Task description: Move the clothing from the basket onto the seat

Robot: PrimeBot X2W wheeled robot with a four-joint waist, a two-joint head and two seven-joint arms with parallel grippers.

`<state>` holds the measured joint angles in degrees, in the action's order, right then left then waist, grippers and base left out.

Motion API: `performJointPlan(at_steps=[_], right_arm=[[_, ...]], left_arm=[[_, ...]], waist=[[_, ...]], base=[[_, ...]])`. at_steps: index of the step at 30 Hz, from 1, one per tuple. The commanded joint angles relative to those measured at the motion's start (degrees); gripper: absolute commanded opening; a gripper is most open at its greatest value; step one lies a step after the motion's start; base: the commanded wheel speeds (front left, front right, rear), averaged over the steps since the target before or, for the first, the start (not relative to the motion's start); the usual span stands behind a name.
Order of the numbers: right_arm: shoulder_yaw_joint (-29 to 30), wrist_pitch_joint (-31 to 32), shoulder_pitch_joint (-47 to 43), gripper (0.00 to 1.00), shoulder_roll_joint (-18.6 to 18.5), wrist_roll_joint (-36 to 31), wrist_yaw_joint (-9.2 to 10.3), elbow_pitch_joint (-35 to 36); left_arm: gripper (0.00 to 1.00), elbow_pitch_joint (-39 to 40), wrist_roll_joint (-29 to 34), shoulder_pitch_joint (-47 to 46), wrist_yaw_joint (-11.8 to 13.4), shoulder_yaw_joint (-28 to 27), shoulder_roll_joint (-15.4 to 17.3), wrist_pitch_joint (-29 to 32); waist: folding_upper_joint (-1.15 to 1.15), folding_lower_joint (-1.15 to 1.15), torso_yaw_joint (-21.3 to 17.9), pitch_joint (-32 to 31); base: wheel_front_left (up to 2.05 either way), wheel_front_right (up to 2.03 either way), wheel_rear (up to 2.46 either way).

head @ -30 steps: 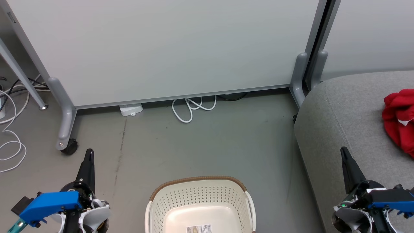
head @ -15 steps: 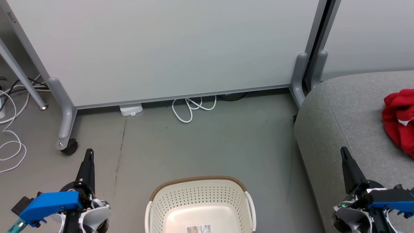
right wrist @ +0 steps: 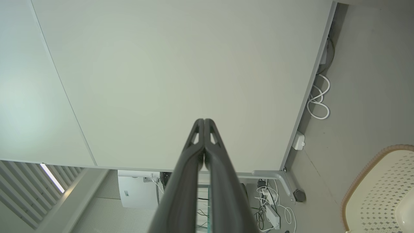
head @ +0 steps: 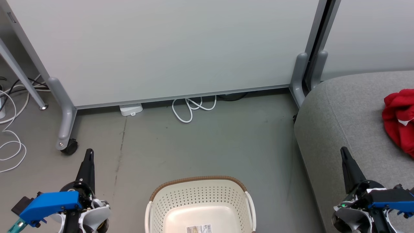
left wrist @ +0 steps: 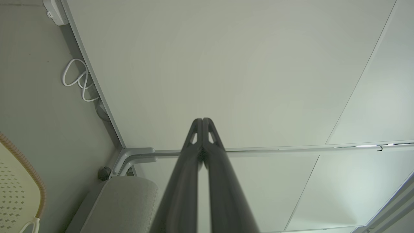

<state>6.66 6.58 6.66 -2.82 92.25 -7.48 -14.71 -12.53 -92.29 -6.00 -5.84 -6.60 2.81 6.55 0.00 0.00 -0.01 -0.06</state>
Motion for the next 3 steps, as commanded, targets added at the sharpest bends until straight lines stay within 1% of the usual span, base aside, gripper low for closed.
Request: performJointPlan(at_steps=[1,3], right_arm=[[0.09,0.28,0.66,0.00,-0.11,0.11,-0.02,0.17],[0.09,0.28,0.66,0.00,-0.11,0.11,-0.02,0.17]], left_arm=[[0.00,0.23,-0.10,-0.70,0.11,-0.20,0.13,0.21],[0.00,0.23,-0.10,-0.70,0.11,-0.20,0.13,0.21]], waist=[[0.00,0.00,0.00,0.00],[0.00,0.00,0.00,0.00]], base=[[0.00,0.00,0.00],[0.00,0.00,0.00]])
